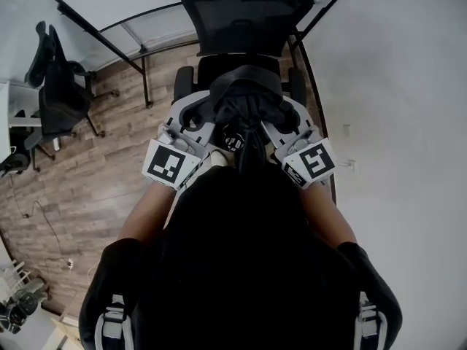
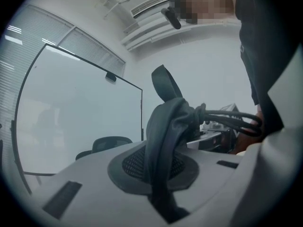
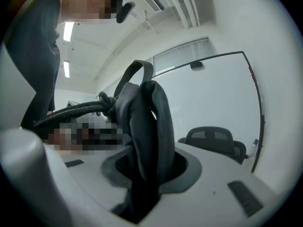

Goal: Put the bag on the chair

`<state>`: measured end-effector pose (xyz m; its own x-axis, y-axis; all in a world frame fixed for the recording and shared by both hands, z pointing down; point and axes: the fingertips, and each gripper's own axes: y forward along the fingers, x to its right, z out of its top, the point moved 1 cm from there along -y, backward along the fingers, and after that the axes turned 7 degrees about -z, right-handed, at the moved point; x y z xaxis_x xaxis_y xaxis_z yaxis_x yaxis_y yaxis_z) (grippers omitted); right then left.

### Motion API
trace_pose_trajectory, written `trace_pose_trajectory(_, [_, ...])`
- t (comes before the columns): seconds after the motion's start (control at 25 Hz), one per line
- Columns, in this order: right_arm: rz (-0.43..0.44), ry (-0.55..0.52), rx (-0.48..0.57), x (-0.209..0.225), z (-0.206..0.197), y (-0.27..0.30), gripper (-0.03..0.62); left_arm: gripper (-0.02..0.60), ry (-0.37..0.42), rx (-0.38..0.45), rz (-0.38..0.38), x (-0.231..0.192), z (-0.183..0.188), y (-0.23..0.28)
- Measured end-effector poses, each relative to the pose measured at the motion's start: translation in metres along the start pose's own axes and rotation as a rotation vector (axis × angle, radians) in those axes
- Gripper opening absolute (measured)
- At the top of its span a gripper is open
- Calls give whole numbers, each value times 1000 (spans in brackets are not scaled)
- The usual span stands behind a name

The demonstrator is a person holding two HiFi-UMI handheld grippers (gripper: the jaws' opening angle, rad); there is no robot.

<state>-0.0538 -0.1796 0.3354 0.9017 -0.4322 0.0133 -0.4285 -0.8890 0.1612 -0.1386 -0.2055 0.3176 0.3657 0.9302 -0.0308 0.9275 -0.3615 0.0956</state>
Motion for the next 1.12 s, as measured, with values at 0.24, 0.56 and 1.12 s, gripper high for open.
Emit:
trace_pose_trajectory(0.24, [-3,-2,3,26,-4,21,104,34,3,19,11,-23,-3,25])
trace_pose_trajectory(0.56, [9,-11,-4,78,-9,61,104,34,10,11,24,-63,-8,73])
trace_pose_trajectory(1.12, [13,-19,-102,173,-61,139,104,34,-18,-61,41,-138,-59,166])
